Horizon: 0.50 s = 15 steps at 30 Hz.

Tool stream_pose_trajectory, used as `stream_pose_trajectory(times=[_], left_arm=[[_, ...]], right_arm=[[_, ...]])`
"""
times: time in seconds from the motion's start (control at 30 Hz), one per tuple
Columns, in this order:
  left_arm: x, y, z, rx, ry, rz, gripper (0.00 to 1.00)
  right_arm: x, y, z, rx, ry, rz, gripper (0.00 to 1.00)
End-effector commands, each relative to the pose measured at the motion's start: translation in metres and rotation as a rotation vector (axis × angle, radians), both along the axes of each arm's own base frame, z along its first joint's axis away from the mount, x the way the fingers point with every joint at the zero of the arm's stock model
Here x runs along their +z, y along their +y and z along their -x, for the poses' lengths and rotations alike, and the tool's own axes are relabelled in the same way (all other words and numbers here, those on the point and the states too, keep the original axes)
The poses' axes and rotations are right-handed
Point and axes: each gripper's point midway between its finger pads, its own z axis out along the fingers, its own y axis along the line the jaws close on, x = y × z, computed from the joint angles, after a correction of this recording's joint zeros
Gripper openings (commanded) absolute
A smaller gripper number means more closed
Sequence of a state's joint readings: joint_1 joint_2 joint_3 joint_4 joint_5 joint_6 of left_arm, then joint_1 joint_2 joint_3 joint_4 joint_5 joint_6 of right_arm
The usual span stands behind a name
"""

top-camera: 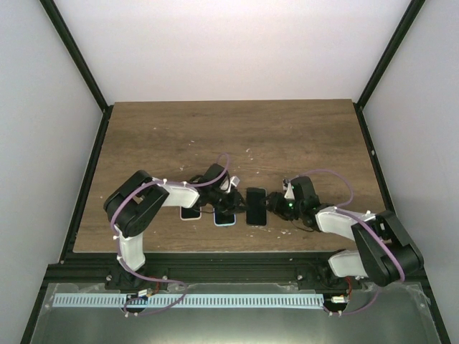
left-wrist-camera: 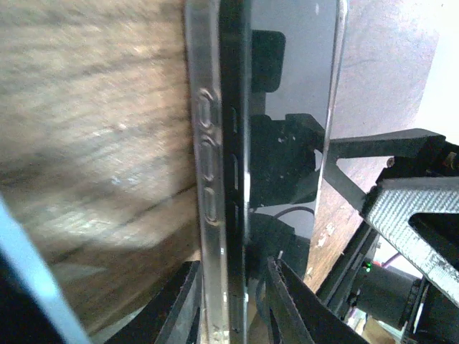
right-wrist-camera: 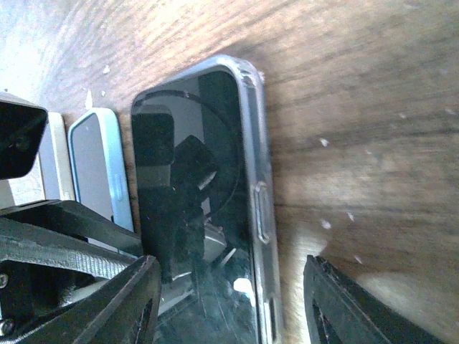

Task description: Put the phone into the phone case

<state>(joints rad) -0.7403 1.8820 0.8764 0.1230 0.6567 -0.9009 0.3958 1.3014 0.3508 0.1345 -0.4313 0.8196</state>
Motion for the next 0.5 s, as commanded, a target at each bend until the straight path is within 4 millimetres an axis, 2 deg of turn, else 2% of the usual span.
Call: stream_pose_trajectory(times=[0.0,0.27,0.47], left_arm=[[0.008,0.007,-0.016,0.021,-0.049,-0.008,0.27],[0.0,0.008,-0.011,0.012,-0.031,0.002,0.23],[-0.003,0.008,-0.008,0.004,-0.021,0.005,0.2]], right_arm=[[-0.002,0.008,-0.004,0.025,-0.011,-0.039,0.56],[0.0,0.02,-0.003,0.046,0.011,-0.129,0.57],[0.021,0.037,-0.003,0.1,-0.017,-0.26,0.58]])
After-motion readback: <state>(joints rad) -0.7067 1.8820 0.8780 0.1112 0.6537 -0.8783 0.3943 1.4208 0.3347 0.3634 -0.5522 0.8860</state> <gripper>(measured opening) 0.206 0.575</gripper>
